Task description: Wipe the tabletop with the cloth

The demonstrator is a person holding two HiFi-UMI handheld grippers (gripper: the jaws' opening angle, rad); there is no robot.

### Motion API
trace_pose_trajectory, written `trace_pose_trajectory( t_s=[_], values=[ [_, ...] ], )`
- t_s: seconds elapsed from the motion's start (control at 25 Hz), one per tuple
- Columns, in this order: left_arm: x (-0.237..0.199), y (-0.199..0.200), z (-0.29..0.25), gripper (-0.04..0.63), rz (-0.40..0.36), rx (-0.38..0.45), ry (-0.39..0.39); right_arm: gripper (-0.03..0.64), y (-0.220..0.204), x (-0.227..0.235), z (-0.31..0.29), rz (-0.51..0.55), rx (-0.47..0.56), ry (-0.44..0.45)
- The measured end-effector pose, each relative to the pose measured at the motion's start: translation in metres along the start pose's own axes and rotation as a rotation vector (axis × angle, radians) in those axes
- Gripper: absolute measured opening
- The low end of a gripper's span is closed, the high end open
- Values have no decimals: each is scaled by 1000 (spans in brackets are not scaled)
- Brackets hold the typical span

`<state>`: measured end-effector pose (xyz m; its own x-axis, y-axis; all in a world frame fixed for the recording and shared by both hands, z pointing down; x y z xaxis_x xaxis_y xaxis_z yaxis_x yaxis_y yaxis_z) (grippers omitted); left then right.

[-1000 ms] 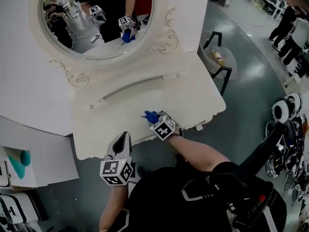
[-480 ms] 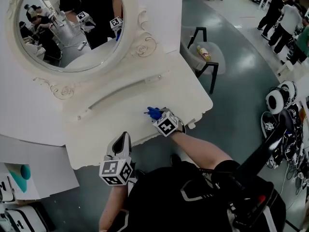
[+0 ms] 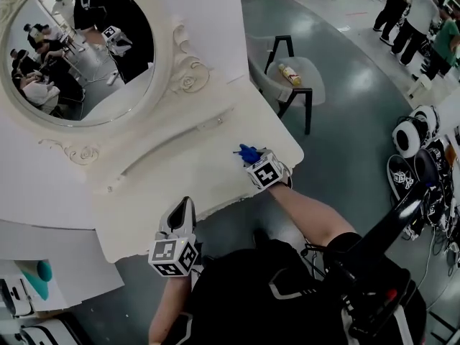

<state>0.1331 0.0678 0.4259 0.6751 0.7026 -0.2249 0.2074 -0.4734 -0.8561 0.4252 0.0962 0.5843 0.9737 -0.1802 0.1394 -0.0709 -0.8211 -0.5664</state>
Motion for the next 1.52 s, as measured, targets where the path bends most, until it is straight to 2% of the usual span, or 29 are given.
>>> trace_pose_trajectory(
  t_s=[0.24,0.56,0.72,0.84,0.92,1.0,1.08,1.24,1.4,1.52],
  values=[
    [20,3,-13,8,-14,-8,-24,160,-21,53,27,-96,36,-92],
    [28,5,-13,8,-15,-8,-44,160,-43,96,60,-170,23,-182],
    [20,0,-5,8,-12,-14,-26,160,-53,116,73,-212,6,-266],
    [8,-8,8,8,-4,-14,-2,160,-63,125,85,-244,-55,-356],
    [-2,-13,18,8,2,-8,17,160,-52,115,89,-206,-50,-367],
    [-13,-19,32,8,21,-5,44,160,-20,86,85,-106,23,-311],
    [-27,-26,52,8,51,-6,89,160,21,35,71,-9,96,-201],
    [-78,-44,107,8,114,9,183,160,92,-114,23,112,181,94],
    [-145,-71,185,8,193,28,345,160,133,-290,-46,203,160,414],
    [-191,-95,245,8,232,40,463,160,143,-410,-95,267,115,574]
  ],
)
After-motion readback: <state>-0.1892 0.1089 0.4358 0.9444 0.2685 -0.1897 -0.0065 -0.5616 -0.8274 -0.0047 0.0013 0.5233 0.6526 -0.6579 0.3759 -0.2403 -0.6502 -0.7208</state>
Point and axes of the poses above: the fingertips, and each gripper's own axes: z backward along the fingers, x to its right, y out of its top, the point moved 8 cm from there along z, backward along the fingers, and after that the axes turned 10 degrees about y, right-handed, at the moved point
